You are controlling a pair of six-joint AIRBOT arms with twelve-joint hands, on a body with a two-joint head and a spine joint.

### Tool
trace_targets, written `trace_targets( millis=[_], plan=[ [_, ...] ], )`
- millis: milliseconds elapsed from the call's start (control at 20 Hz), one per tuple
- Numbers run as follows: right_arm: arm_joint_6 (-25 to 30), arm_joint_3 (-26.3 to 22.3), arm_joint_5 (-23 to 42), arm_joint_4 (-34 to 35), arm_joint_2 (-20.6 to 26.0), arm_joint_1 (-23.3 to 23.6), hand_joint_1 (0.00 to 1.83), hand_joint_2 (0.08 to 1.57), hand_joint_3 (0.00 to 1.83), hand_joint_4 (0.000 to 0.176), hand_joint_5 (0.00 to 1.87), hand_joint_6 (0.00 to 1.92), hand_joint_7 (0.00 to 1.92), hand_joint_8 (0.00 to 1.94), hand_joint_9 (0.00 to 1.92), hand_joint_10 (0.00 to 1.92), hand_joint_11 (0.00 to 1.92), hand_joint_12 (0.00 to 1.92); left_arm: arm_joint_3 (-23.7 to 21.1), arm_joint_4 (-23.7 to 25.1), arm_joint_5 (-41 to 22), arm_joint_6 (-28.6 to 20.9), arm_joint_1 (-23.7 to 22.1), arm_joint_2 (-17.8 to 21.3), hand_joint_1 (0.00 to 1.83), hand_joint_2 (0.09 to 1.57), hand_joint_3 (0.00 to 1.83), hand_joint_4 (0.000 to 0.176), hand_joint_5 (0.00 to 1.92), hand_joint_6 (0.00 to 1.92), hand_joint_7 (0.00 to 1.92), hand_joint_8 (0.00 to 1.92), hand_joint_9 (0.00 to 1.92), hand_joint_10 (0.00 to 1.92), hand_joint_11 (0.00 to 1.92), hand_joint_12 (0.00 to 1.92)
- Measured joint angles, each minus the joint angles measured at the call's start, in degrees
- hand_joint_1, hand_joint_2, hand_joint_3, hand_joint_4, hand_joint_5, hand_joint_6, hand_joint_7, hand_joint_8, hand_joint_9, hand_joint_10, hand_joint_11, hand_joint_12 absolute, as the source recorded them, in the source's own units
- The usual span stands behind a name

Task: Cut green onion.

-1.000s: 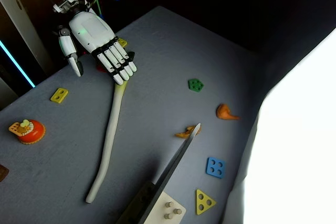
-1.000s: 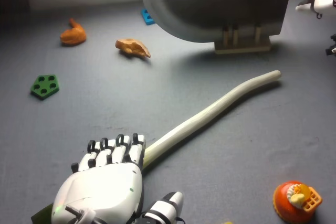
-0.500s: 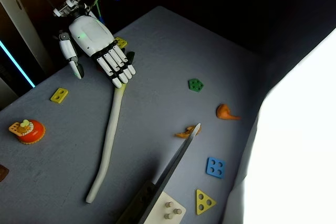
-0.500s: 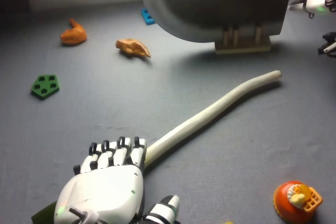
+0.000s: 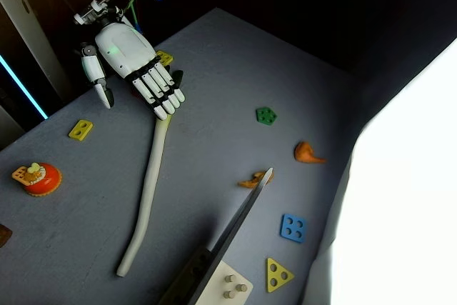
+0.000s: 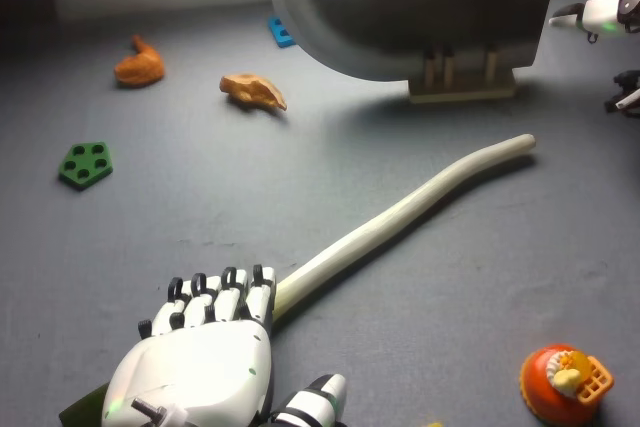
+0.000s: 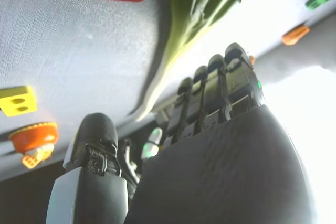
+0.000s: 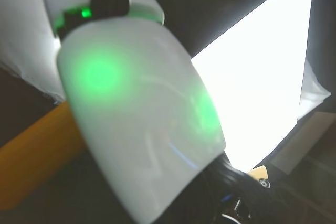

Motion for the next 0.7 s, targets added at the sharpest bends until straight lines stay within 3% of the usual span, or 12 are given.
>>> trace_targets(
  millis=[50,100,150,200,250,350,400,450,500,550,600,700],
  plan=[
    [0.0,0.0,0.0,0.0,0.0,0.0,1.09,1.04,0.01,0.000,0.45,0.57,0.51,0.61,0.41,0.94,0.08,1.52,0.0,-0.1,0.0,0.0,0.0,0.0,0.15,1.33,0.01,0.000,0.00,0.00,0.00,0.00,0.00,0.00,0.00,0.00],
    [0.0,0.0,0.1,0.0,0.0,0.0,1.08,1.06,0.01,0.000,0.47,0.93,0.47,1.12,0.38,1.44,0.14,1.85,0.0,-0.3,0.0,0.0,0.0,0.0,0.12,1.33,0.01,0.000,0.00,0.00,0.00,0.00,0.00,0.00,0.00,0.00],
    [0.0,0.0,0.1,0.0,0.0,0.0,1.07,1.07,0.01,0.000,0.52,0.95,0.49,1.19,0.35,1.52,0.14,1.92,0.0,-0.5,-0.1,0.0,0.0,0.0,0.14,1.33,0.01,0.000,0.00,0.00,0.00,0.00,0.00,0.00,0.00,0.00],
    [0.0,0.0,0.0,0.0,0.0,-0.1,1.14,1.18,0.01,0.000,0.70,1.21,0.76,1.32,0.44,1.55,0.24,1.92,0.0,-0.5,-0.2,0.0,0.0,0.0,0.14,1.33,0.01,0.000,0.00,0.00,0.00,0.00,0.00,0.00,0.00,0.00],
    [0.0,0.0,0.4,0.0,0.0,-0.2,1.16,1.21,0.01,0.000,0.73,1.30,0.84,1.30,0.50,1.57,0.28,1.92,0.0,-0.5,-0.2,0.0,0.0,0.0,0.12,1.34,0.01,0.000,0.00,0.00,0.00,0.00,0.00,0.00,0.00,0.00],
    [0.0,0.0,0.4,0.0,0.0,-0.2,1.15,1.23,0.02,0.025,0.72,1.42,0.80,1.37,0.56,1.83,0.41,1.92,0.0,-0.5,-0.2,0.0,0.0,0.0,0.12,1.34,0.01,0.000,0.00,0.00,0.00,0.00,0.00,0.00,0.00,0.00],
    [0.0,0.0,0.5,0.0,0.0,-0.2,1.18,1.10,0.00,0.000,0.74,1.77,0.87,1.89,0.84,1.92,0.74,1.92,0.0,-0.5,-0.2,0.0,0.0,0.0,0.15,1.34,0.00,0.000,0.00,0.00,0.00,0.00,0.00,0.00,0.00,0.00],
    [0.0,0.0,0.5,0.0,0.0,-0.2,1.18,1.10,0.00,0.000,0.74,1.77,0.87,1.89,0.84,1.92,0.74,1.92,0.0,-0.5,-0.2,0.0,0.0,0.0,0.15,1.34,0.00,0.000,0.00,0.00,0.00,0.00,0.00,0.00,0.00,0.00],
    [0.0,0.0,0.5,0.1,0.0,-0.2,1.21,1.08,0.00,0.000,0.76,1.89,0.96,1.93,1.00,1.92,0.95,1.92,0.0,-0.5,-0.3,0.0,0.0,0.0,0.15,1.33,0.00,0.000,0.00,0.00,0.00,0.00,0.00,0.00,0.00,0.00],
    [0.1,0.0,0.5,0.1,0.0,-0.2,1.12,1.14,0.11,0.000,0.77,1.50,0.99,1.94,1.08,1.92,1.09,1.92,0.0,-0.5,-0.4,0.0,0.0,0.0,0.14,1.33,0.00,0.000,0.00,0.00,0.00,0.00,0.00,0.00,0.00,0.00],
    [0.1,0.0,0.5,0.0,0.0,-0.2,1.10,0.94,0.56,0.000,0.80,1.48,1.05,1.94,1.15,1.92,1.20,1.92,0.0,-0.4,-0.5,0.0,0.1,0.0,0.14,1.33,0.00,0.000,0.00,0.00,0.00,0.00,0.00,0.00,0.00,0.00],
    [0.1,0.2,0.7,0.2,0.0,-0.2,1.14,0.70,0.98,0.000,0.92,1.46,1.44,1.94,1.52,1.92,1.60,1.92,0.0,-0.4,-0.6,0.0,0.2,0.0,0.17,1.32,0.00,0.000,0.00,0.00,0.01,0.00,0.00,0.00,0.00,0.00]
  ],
)
